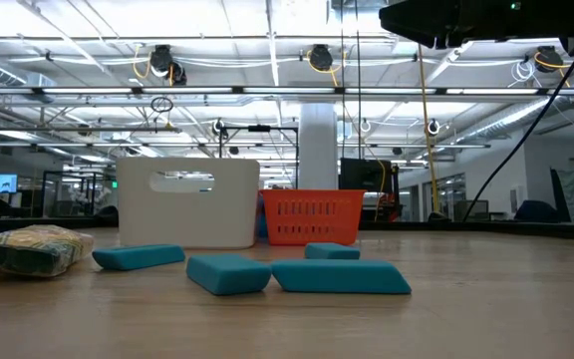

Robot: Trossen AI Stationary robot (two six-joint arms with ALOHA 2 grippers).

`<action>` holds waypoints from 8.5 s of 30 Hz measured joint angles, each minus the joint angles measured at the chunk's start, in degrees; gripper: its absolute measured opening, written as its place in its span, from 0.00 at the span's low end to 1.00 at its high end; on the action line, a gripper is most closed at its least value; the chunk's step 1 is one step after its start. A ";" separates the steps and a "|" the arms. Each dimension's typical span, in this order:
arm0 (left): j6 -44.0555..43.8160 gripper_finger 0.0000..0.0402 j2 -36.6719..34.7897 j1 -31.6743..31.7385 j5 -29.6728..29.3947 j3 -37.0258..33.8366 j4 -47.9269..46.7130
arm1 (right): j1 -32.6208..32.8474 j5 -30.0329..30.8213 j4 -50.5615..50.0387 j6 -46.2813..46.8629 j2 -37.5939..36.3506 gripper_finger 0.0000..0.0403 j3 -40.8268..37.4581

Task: Pick & Place School Supplies
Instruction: Put the yellow crayon box into the white bin

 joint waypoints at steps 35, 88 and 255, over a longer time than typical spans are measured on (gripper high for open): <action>3.55 0.45 -17.78 4.63 -26.46 -0.11 -8.17 | 0.02 -0.01 0.00 0.02 0.00 0.61 0.00; 73.96 0.41 -18.29 53.70 -25.07 3.52 -5.68 | 0.02 0.00 -5.22 8.94 -0.02 0.61 -0.02; 38.11 0.02 -19.50 28.89 -17.46 -29.31 50.91 | -2.01 0.02 -5.33 9.01 -0.02 0.61 -0.04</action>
